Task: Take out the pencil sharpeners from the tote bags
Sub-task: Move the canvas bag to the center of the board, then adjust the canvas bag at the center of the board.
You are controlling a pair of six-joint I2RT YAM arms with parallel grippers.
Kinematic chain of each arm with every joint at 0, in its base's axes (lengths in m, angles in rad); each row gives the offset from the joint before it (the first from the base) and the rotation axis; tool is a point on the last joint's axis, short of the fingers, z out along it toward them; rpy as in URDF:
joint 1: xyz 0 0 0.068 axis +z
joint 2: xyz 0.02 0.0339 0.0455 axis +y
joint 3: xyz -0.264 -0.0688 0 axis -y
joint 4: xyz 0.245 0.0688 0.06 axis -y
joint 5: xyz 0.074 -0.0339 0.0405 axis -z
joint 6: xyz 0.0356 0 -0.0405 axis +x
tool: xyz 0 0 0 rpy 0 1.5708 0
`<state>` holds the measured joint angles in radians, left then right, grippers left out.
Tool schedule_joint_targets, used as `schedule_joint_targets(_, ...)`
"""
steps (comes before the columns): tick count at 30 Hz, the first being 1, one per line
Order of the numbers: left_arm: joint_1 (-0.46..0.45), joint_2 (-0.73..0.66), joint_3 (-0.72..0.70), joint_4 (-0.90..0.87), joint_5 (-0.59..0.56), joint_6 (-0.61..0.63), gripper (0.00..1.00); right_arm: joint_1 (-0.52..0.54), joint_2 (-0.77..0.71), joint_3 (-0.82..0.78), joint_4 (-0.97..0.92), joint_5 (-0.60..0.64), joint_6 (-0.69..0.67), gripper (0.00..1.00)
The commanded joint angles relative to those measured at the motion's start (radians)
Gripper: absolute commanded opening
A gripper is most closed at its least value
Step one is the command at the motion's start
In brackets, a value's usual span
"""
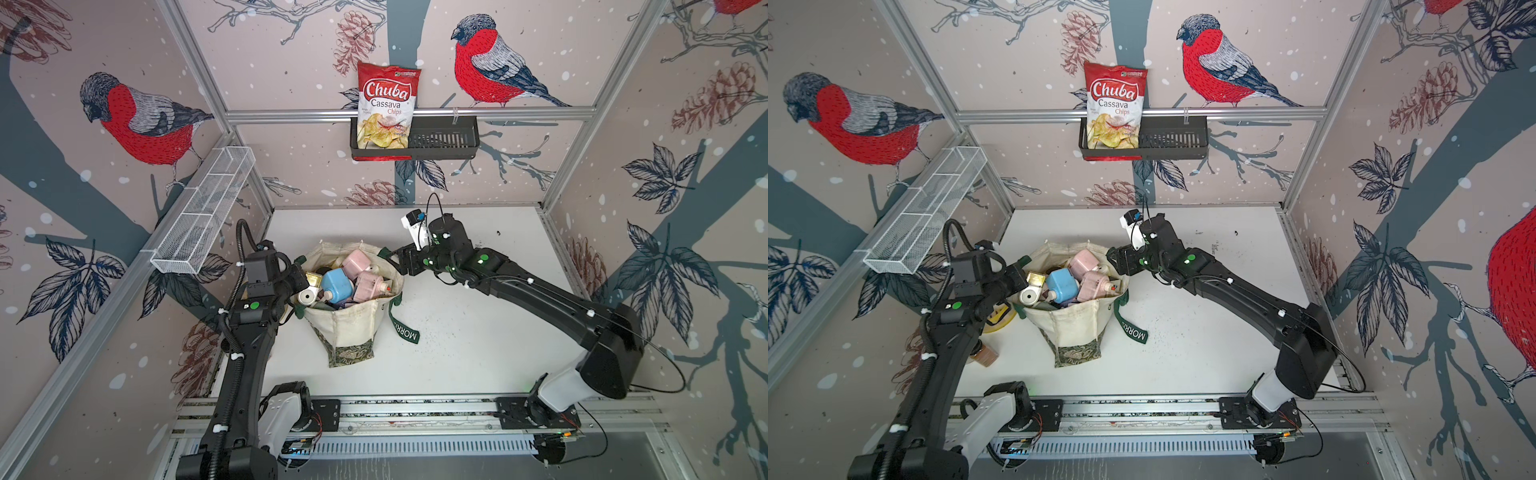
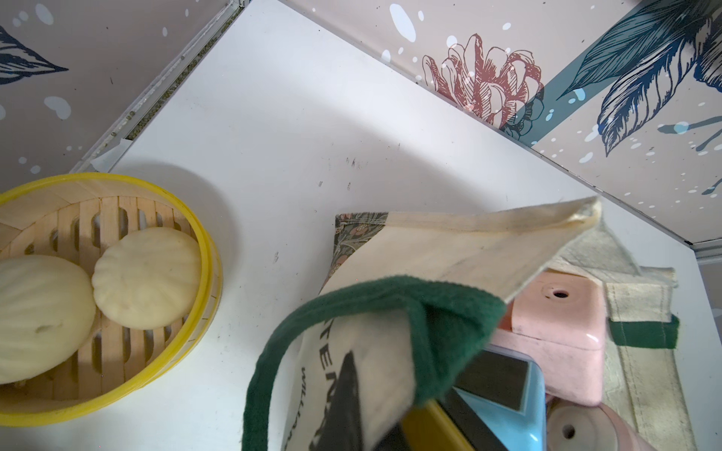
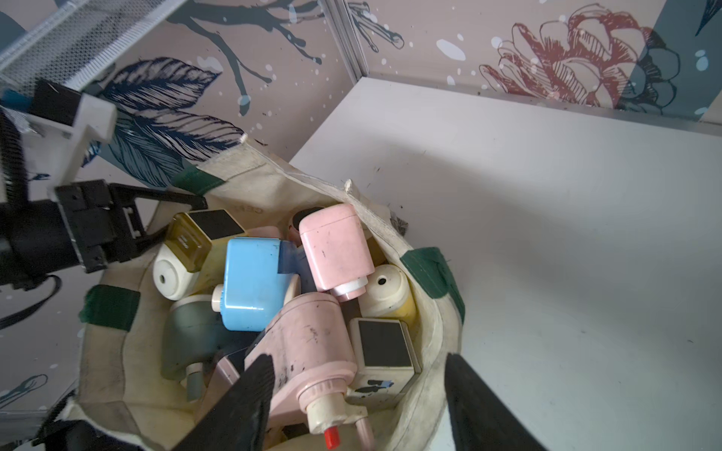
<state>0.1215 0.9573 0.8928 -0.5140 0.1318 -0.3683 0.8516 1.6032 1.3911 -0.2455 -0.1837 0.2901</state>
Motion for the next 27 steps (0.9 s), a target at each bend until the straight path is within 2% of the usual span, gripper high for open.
schedule_joint_targets(1,0.000,0.026,0.052,0.199,-0.005,0.003,0.00,0.002,0.053,0.034,-0.045,0.001,-0.052,0.70)
schedule_joint_targets(7,0.000,0.142,0.131,0.176,0.014,-0.011,0.00,-0.033,0.122,0.073,-0.094,0.064,-0.088,0.74)
schedule_joint_targets(12,0.000,0.214,0.198,0.181,0.060,-0.009,0.00,-0.078,0.177,0.089,-0.118,0.040,-0.116,0.78)
schedule_joint_targets(15,0.001,0.260,0.241,0.178,0.074,-0.012,0.00,-0.077,0.214,0.102,-0.135,0.021,-0.135,0.76)
schedule_joint_targets(19,0.000,0.314,0.269,0.198,0.093,-0.014,0.00,-0.076,0.239,0.098,-0.127,-0.012,-0.125,0.68)
schedule_joint_targets(21,0.001,0.344,0.283,0.207,0.097,-0.018,0.00,-0.077,0.244,0.084,-0.104,-0.022,-0.120,0.55)
schedule_joint_targets(24,0.000,0.399,0.321,0.226,0.139,-0.027,0.00,-0.076,0.260,0.079,-0.100,-0.045,-0.117,0.13)
schedule_joint_targets(25,0.000,0.417,0.338,0.228,0.149,-0.038,0.00,-0.072,0.261,0.072,-0.098,-0.054,-0.117,0.03)
schedule_joint_targets(27,0.000,0.455,0.376,0.236,0.176,-0.046,0.00,-0.057,0.248,0.044,-0.080,-0.050,-0.117,0.00)
